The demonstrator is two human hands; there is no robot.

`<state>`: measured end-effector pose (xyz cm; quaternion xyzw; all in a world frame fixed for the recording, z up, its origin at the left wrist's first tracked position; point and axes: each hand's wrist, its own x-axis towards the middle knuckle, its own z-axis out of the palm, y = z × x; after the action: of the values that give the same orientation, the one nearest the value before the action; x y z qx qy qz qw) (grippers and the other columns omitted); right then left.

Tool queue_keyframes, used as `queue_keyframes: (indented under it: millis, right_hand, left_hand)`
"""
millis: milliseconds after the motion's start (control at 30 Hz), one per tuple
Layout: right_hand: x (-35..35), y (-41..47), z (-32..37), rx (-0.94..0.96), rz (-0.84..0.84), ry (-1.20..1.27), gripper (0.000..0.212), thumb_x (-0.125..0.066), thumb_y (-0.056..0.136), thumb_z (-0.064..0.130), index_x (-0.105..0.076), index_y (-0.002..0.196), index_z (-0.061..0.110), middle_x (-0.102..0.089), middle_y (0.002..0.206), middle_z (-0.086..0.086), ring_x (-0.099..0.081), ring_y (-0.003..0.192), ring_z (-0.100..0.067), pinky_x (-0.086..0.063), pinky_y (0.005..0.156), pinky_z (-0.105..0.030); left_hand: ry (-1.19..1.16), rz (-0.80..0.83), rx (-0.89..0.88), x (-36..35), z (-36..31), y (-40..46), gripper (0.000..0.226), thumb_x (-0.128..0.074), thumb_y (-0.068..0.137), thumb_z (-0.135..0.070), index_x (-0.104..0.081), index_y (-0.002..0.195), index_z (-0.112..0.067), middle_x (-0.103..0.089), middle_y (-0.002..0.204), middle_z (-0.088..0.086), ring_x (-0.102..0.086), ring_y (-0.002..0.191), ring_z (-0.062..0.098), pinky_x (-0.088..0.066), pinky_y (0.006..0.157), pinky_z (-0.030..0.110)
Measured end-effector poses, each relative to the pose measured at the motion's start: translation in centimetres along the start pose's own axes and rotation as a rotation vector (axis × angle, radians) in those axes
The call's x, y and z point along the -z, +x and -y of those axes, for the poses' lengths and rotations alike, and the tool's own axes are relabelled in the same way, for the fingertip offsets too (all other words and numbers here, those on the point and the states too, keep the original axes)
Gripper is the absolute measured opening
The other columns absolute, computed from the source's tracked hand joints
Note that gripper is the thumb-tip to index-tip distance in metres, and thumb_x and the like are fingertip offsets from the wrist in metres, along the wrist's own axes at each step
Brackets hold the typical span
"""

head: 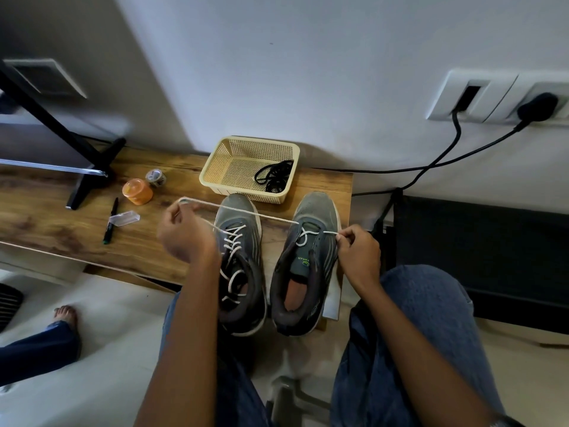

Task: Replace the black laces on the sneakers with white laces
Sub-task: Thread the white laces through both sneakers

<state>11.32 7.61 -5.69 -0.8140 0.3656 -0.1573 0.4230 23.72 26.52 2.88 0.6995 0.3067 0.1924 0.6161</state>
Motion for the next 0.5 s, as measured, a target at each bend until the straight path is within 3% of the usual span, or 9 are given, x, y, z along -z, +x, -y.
queue_keyframes:
  millis: [133, 233, 300, 367, 433, 500]
  right_hand:
    - [0.0, 0.0, -0.2, -0.016, -0.007, -0.002, 0.008, -0.059, 0.091, 0.011, -0.061, 0.083, 0.012, -0.057, 0.082, 0.004, -0.052, 0.075, -0.011, -0.035, 0.061, -0.024]
    - [-0.2, 0.1, -0.3, -0.021, -0.008, -0.006, 0.008, -0.059, 0.091, 0.012, -0.060, 0.083, 0.014, -0.058, 0.081, 0.004, -0.053, 0.075, -0.012, -0.037, 0.063, -0.025]
    - [-0.3, 0.1, -0.3, -0.007, -0.014, -0.001, 0.007, -0.058, 0.091, 0.012, -0.061, 0.084, 0.013, -0.059, 0.080, 0.002, -0.055, 0.075, -0.014, -0.039, 0.063, -0.025]
    - [-0.5, 0.1, -0.3, 0.013, -0.012, -0.006, 0.006, -0.057, 0.091, 0.013, -0.061, 0.086, 0.012, -0.060, 0.080, 0.001, -0.057, 0.075, -0.015, -0.041, 0.062, -0.026]
    - [-0.5, 0.1, -0.4, 0.029, -0.013, -0.007, 0.006, -0.056, 0.091, 0.012, -0.061, 0.087, 0.014, -0.061, 0.081, 0.000, -0.057, 0.075, -0.015, -0.041, 0.062, -0.026]
    - [-0.6, 0.1, -0.4, 0.058, -0.021, -0.005, 0.006, -0.055, 0.091, 0.012, -0.061, 0.091, 0.014, -0.062, 0.087, 0.000, -0.058, 0.079, -0.015, -0.045, 0.066, -0.028]
  left_hand:
    - [-0.216, -0.150, 0.215, 1.2, -0.2, 2.0, 0.012, -0.061, 0.089, -0.011, -0.069, 0.097, -0.014, -0.069, 0.091, -0.005, -0.063, 0.069, -0.003, -0.052, 0.064, 0.011]
    - [-0.137, -0.101, 0.193, 2.0, -0.3, 2.7, 0.015, -0.059, 0.092, -0.015, -0.067, 0.103, -0.018, -0.068, 0.095, -0.007, -0.062, 0.076, -0.002, -0.050, 0.066, 0.011]
    - [0.108, 0.017, 0.033, 2.0, 0.2, 2.2, 0.025, -0.054, 0.092, -0.017, -0.064, 0.114, -0.022, -0.065, 0.110, -0.005, -0.060, 0.096, 0.006, -0.050, 0.085, 0.023]
    - [0.463, 0.168, -0.252, 1.6, 1.1, 1.0, 0.041, -0.052, 0.088, -0.017, -0.056, 0.127, -0.026, -0.062, 0.121, -0.001, -0.053, 0.115, 0.018, -0.036, 0.105, 0.040]
    - [0.648, 0.349, -0.561, 0.9, 2.1, -0.8, 0.048, -0.056, 0.083, -0.017, -0.055, 0.130, -0.028, -0.059, 0.128, -0.002, -0.046, 0.124, 0.022, -0.019, 0.110, 0.040]
    - [0.659, 0.567, -0.787, -0.2, 3.1, -2.6, 0.040, -0.055, 0.083, -0.016, -0.064, 0.120, -0.028, -0.062, 0.125, -0.007, -0.048, 0.122, 0.019, -0.020, 0.108, 0.038]
